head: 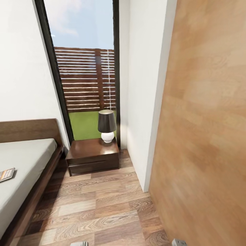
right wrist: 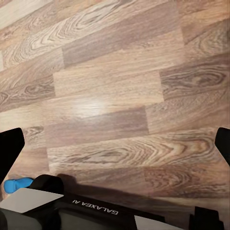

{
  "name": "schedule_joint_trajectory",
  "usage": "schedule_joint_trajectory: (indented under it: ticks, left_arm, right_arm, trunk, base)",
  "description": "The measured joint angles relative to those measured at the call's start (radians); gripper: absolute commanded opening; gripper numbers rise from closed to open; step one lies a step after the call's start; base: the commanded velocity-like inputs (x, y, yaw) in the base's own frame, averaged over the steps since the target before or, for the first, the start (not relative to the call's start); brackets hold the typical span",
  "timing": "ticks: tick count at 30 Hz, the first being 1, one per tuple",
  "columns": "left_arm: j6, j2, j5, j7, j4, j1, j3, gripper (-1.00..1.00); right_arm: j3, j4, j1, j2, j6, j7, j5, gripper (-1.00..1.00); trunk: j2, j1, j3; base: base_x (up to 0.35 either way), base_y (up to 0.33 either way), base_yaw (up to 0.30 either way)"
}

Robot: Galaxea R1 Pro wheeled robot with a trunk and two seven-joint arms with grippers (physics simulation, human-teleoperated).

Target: In the bedroom, move the book from the bed onto either nightstand, and place the two sandals side by side next to the bed.

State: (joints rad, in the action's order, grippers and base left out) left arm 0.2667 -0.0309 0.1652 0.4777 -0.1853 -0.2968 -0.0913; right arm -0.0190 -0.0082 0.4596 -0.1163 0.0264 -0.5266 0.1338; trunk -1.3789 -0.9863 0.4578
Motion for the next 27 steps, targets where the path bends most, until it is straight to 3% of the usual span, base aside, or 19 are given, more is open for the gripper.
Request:
schedule_joint_trajectory:
  ticks: [11,27]
  left_arm:
    - [0.001,0.0,0.0,0.0,0.0,0.0,0.0,1.0]
    - [0.001,0.0,0.0,0.0,0.001,0.0,0.0,1.0]
  right_arm:
    - [-0.001,0.0,0.0,0.0,0.0,0.0,0.0,1.0]
    - [0.0,0.0,0.0,0.0,0.0,0.0,0.0,1.0]
  trunk:
    - [0.0,0.0,0.0]
    - [0.0,0.0,0.006]
  base:
    - [0.094,-0.002,0.027]
    - [0.006,0.0,0.268]
